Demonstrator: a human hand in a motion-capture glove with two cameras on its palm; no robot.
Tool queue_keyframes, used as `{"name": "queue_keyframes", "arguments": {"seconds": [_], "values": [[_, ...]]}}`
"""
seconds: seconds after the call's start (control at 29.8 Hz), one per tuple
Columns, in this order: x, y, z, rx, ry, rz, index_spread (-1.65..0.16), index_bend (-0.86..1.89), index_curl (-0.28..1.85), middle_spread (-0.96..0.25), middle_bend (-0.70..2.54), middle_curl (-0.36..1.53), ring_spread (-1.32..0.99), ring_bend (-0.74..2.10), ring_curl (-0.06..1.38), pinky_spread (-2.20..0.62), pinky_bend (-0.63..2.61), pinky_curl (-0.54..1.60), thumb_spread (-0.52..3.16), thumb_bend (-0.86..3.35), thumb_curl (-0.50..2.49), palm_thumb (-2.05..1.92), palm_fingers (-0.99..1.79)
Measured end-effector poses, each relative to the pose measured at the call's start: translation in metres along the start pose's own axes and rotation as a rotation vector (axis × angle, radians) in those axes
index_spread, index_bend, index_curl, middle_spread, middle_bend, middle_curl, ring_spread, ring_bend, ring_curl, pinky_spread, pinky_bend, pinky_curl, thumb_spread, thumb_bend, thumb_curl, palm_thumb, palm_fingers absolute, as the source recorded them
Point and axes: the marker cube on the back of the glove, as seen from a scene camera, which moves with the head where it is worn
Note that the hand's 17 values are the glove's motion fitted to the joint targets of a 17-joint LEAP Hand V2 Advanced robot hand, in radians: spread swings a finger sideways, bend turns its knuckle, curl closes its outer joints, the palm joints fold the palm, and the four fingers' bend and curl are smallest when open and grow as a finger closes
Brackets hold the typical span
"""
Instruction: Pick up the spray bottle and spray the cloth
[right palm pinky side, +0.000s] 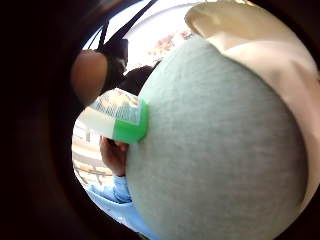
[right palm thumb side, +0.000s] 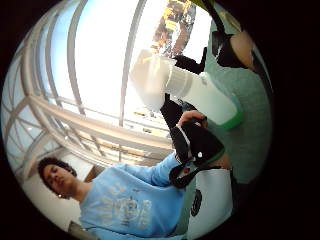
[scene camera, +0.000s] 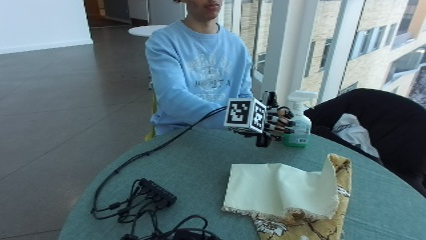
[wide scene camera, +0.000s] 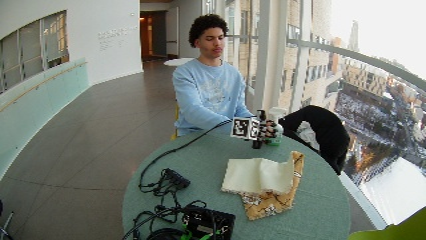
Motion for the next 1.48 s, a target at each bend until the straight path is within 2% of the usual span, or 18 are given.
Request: {"name": "queue_keyframes", "arguments": {"seconds": [0.37,0.77,1.04,1.48], "values": [[0.012,0.112,-0.104,0.123,0.28,0.023,-0.3,0.13,0.42,-0.09,0.21,0.44,-0.1,0.36,0.37,0.12,0.17,0.31,1.05,-0.02,0.43,0.76,0.92],[0.026,0.218,-0.144,0.101,0.619,0.045,-0.31,0.14,0.39,-0.09,0.2,0.44,-0.09,0.34,0.38,0.13,0.17,0.31,1.07,-0.02,0.4,0.75,0.9],[0.035,0.251,-0.144,0.119,0.632,0.066,-0.31,0.15,0.37,-0.09,0.2,0.44,-0.09,0.33,0.38,0.13,0.17,0.3,1.08,-0.02,0.39,0.76,0.91],[0.042,0.254,-0.139,0.097,0.644,0.051,-0.31,0.15,0.36,-0.09,0.21,0.44,-0.09,0.33,0.38,0.14,0.16,0.29,1.11,-0.01,0.38,0.78,0.92]]}}
